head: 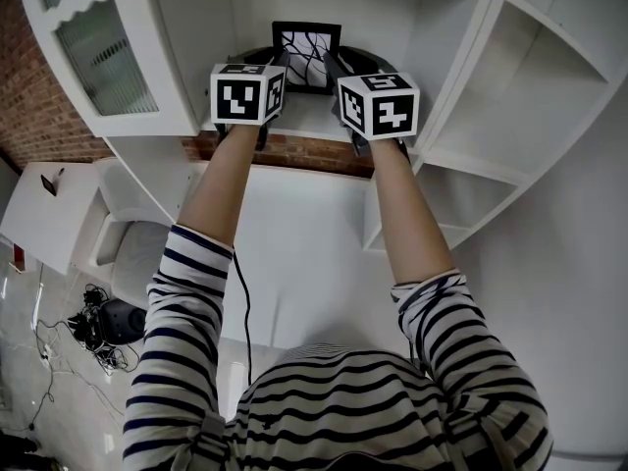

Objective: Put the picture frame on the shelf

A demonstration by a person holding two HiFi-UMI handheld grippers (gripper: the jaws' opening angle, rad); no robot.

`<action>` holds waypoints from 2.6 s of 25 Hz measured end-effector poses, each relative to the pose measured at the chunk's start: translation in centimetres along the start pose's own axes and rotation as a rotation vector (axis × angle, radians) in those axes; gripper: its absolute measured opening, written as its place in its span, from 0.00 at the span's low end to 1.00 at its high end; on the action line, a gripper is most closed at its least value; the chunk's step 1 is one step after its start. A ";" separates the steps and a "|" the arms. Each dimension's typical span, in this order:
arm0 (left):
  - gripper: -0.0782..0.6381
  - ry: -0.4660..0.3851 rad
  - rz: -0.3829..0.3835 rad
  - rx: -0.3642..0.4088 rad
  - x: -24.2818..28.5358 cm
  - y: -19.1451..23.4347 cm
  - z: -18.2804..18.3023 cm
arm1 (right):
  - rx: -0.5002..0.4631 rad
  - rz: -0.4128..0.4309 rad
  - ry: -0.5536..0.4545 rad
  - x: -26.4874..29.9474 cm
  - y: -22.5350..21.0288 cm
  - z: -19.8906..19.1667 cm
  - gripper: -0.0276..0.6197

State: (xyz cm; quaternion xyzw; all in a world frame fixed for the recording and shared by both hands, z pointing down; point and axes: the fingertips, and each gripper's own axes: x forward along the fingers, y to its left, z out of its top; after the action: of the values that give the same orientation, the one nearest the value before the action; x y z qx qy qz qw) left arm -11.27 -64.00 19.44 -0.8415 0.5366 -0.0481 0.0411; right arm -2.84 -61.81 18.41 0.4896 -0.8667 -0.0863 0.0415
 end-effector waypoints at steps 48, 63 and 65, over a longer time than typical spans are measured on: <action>0.27 -0.039 0.017 0.019 -0.9 0.1 0.4 | 0.026 -0.009 -0.013 -0.3 0.6 0.1 0.18; 0.27 -0.024 0.006 0.017 -0.2 -0.1 0.4 | 0.037 -0.005 -0.007 0.1 0.5 0.0 0.18; 0.27 -0.023 0.003 0.013 -0.2 0.0 0.4 | 0.040 -0.003 -0.006 0.1 0.5 -0.1 0.18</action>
State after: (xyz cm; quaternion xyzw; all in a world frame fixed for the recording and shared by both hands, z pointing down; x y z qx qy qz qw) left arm -11.28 -63.80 19.08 -0.8409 0.5371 -0.0416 0.0528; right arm -3.34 -61.65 18.58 0.4915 -0.8676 -0.0703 0.0291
